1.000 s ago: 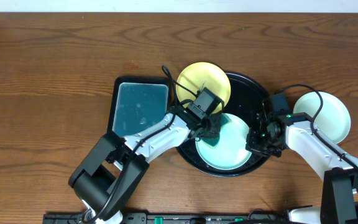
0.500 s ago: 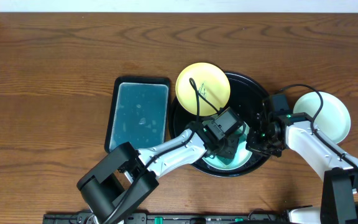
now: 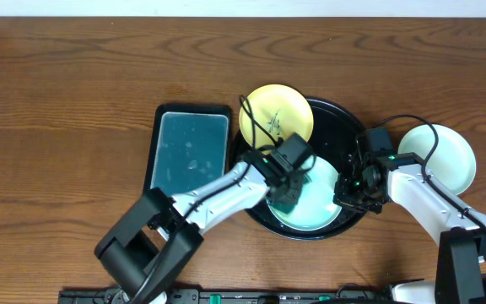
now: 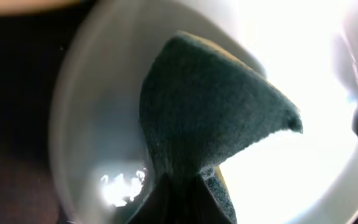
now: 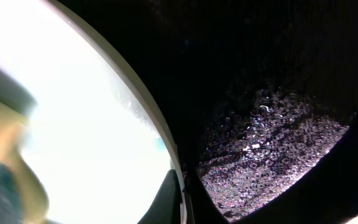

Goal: Clean dirty plates on tray and stack at the side
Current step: 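Scrub the blue marks on the white plate with the sponge in the left gripper, then carry the sponge left and dip it into the teal water tray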

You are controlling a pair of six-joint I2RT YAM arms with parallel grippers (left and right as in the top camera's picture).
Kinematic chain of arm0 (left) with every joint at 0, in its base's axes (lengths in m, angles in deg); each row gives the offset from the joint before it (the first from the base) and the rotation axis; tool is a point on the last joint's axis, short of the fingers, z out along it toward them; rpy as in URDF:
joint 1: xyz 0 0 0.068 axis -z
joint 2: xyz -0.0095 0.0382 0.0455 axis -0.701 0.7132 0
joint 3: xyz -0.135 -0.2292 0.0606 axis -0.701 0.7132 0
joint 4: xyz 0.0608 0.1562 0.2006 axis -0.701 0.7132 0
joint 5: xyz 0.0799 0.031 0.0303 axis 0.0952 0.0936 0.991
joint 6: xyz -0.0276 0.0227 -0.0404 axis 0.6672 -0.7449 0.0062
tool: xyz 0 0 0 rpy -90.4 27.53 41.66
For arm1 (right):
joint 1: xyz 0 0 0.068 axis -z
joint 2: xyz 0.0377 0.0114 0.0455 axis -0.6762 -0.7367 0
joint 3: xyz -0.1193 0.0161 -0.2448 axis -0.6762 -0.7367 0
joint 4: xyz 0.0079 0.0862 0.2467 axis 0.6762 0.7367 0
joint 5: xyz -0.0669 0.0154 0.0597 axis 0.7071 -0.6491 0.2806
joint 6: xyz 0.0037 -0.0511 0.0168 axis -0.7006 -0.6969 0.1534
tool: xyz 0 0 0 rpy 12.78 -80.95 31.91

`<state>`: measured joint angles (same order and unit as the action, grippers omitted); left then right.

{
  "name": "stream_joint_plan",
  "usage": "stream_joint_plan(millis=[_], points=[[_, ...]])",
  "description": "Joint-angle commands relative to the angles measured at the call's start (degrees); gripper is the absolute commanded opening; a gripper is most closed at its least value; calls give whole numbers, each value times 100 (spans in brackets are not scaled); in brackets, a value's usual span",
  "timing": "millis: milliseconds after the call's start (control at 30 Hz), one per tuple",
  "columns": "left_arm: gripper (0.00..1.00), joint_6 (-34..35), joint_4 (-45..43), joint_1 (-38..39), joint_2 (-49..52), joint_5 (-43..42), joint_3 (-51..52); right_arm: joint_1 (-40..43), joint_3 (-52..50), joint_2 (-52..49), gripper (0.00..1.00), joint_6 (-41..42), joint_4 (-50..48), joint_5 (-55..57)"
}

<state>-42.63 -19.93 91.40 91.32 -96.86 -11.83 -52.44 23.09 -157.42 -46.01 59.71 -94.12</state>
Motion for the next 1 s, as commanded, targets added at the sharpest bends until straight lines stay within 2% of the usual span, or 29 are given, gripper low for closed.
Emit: stream_joint_plan(millis=[0, 233, 367, 433, 567, 700, 800, 967], points=[[8, -341, 94, -304, -223, 240, -11, 4, -144, -68, 1, 66, 81, 538], [8, -380, 170, -387, -1182, -81, -83, 4, -144, -68, 3, 66, 35, 538], [8, -590, 304, -474, -1711, -4, -83, 4, -144, -68, 21, 66, -98, 535], [8, -608, 439, -636, -1899, 20, -81, 4, -146, -68, 23, 63, -177, 535], [8, -634, 850, -1255, -2087, 11, -81, 4, -146, -70, 21, 61, -345, 535], [8, -911, 1235, -2048, -2076, 11, -70, 2, -149, -72, 14, 61, -483, 535], [8, -1220, 1368, -2603, -2033, 11, -50, 2, -149, -72, 11, 61, -507, 533], [8, -1338, 1375, -3305, -1821, 11, 61, 2, -149, -72, 6, 63, -505, 518]])
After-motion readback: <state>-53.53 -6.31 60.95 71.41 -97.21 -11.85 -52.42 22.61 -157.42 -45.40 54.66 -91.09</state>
